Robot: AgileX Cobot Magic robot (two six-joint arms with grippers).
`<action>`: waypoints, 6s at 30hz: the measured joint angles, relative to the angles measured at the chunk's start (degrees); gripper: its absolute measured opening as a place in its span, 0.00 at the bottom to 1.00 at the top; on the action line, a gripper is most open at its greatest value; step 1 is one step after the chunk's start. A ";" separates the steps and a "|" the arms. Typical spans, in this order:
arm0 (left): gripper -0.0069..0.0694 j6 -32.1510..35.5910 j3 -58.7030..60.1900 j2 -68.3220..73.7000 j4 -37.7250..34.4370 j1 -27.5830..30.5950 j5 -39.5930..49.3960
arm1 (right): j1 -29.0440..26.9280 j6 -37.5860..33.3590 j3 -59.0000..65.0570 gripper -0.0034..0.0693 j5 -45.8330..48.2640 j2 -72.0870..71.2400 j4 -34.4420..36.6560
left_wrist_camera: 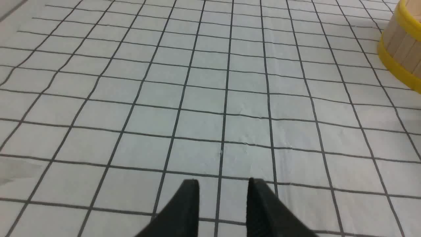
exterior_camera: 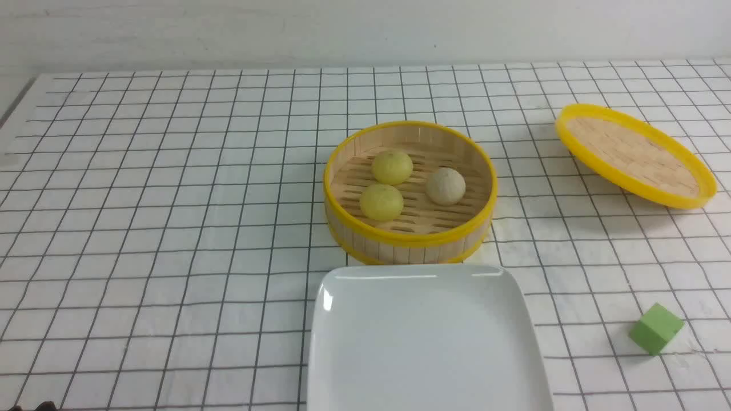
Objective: Put the steamed buns into the plate on the white-black tablecloth.
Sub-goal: 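Reach into the bamboo steamer and grasp a bun with the left gripper, then carry the bun from the bamboo steamer to the plate with the left gripper, then reach into the bamboo steamer and grasp a bun with the left gripper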
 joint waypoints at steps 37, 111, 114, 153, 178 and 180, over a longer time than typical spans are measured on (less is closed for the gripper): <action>0.40 0.00 0.00 0.00 0.02 0.00 0.00 | 0.00 0.00 0.00 0.38 0.00 0.00 0.00; 0.67 1.20 -124.66 131.25 -5.45 -30.32 47.77 | 0.00 -21.92 -37.49 0.20 35.14 51.28 29.82; 0.69 1.20 -124.77 131.89 -5.04 -30.33 45.71 | 0.00 -21.92 -37.49 0.21 35.14 51.28 29.88; 0.36 2.31 -71.17 99.78 -21.34 -30.22 28.14 | 0.00 -21.99 -37.54 0.28 34.96 51.33 30.03; 0.10 -1.65 -120.02 119.70 -16.75 -27.35 40.85 | 0.00 -21.99 -37.54 0.31 34.79 51.33 30.27; 0.10 -3.15 -124.42 122.91 -16.22 -27.34 42.39 | 0.00 -21.99 -37.54 0.31 34.73 51.33 30.27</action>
